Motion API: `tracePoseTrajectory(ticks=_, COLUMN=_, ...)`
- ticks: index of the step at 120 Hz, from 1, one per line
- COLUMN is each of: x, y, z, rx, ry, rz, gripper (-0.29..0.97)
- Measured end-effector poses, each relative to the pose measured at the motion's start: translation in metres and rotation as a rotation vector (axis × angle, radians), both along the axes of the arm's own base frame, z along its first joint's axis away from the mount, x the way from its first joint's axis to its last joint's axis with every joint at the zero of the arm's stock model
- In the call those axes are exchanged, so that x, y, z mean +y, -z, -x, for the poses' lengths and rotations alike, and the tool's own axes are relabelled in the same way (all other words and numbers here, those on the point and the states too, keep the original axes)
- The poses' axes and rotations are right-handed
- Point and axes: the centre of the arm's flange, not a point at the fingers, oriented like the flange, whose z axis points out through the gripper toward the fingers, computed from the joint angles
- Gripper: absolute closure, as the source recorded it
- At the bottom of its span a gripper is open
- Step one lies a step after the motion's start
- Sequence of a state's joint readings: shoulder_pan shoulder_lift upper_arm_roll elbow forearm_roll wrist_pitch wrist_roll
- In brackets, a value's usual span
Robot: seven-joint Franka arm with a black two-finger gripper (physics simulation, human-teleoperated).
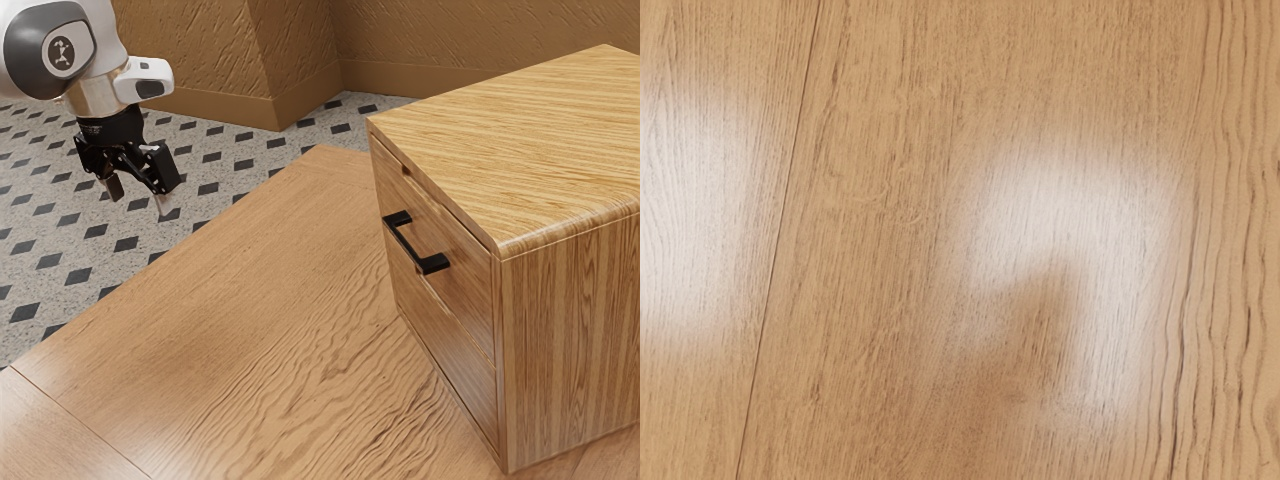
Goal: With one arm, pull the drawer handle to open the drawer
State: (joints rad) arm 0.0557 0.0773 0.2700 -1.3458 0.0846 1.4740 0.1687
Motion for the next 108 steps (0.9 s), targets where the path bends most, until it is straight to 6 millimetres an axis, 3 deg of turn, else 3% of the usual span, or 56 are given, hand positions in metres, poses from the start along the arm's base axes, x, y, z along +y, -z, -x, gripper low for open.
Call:
tracePoseTrajectory(ticks=22, x=-0.001, y=-0.005, z=0.002, rx=-0.012, ry=0.000, rz=0.004, gripper=0.00)
tracePoseTrajectory(ticks=40, x=-0.011, y=-0.088, z=0.026, rx=-0.177, ry=0.015, rz=-0.042, gripper=0.00)
tracePoseTrajectory(ticks=54, x=-0.034, y=-0.139, z=0.073, rx=-0.239, ry=0.058, rz=-0.033, gripper=0.00)
tracePoseTrajectory(ticks=66, x=-0.031, y=-0.143, z=0.092, rx=-0.203, ry=0.051, rz=-0.011, gripper=0.00)
tracePoseTrajectory(ticks=90, x=-0.029, y=-0.136, z=0.101, rx=-0.132, ry=0.047, rz=0.008, gripper=0.00)
tracePoseTrajectory(ticks=101, x=-0.042, y=-0.146, z=0.120, rx=-0.118, ry=0.074, rz=0.028, gripper=0.00)
tracePoseTrajectory(ticks=108, x=-0.064, y=-0.161, z=0.145, rx=-0.121, ry=0.128, rz=0.049, gripper=0.00)
